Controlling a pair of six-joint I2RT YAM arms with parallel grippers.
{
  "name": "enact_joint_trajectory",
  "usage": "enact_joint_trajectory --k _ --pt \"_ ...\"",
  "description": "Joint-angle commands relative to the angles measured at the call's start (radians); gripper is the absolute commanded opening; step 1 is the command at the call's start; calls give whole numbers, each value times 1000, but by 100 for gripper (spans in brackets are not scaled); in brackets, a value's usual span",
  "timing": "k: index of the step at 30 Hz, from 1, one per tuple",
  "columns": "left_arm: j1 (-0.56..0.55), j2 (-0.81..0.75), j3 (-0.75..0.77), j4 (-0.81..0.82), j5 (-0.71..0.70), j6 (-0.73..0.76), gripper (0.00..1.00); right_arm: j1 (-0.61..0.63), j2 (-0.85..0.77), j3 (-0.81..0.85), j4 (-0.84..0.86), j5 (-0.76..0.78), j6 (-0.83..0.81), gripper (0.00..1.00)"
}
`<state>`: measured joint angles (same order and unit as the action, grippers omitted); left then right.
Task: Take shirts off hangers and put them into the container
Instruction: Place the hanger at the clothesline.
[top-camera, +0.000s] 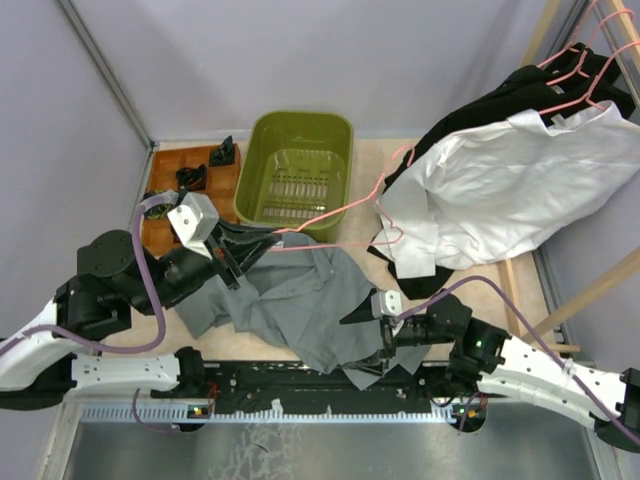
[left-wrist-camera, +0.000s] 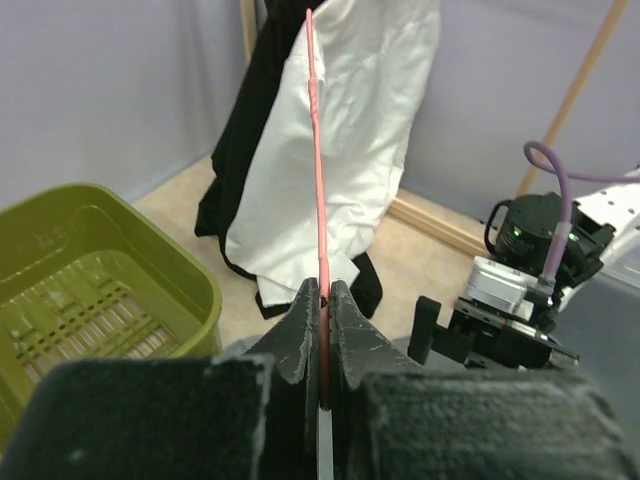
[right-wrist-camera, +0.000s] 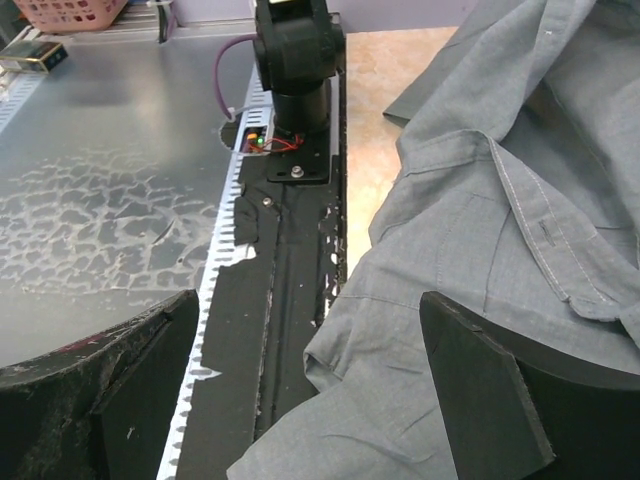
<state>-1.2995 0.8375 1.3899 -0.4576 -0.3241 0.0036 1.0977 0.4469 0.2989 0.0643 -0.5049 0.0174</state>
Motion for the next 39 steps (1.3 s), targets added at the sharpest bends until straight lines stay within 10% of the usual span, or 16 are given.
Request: enact_joint_trajectory --k 1,24,39 --pt "3 8 49 -36 64 -37 0 7 16 4 68 -64 -17 92" --pt "157 172 -298 893 406 -28 0 7 123 -93 242 -38 11 93" --pt "290 460 -207 1284 732 -189 0 7 152 -130 298 27 51 93"
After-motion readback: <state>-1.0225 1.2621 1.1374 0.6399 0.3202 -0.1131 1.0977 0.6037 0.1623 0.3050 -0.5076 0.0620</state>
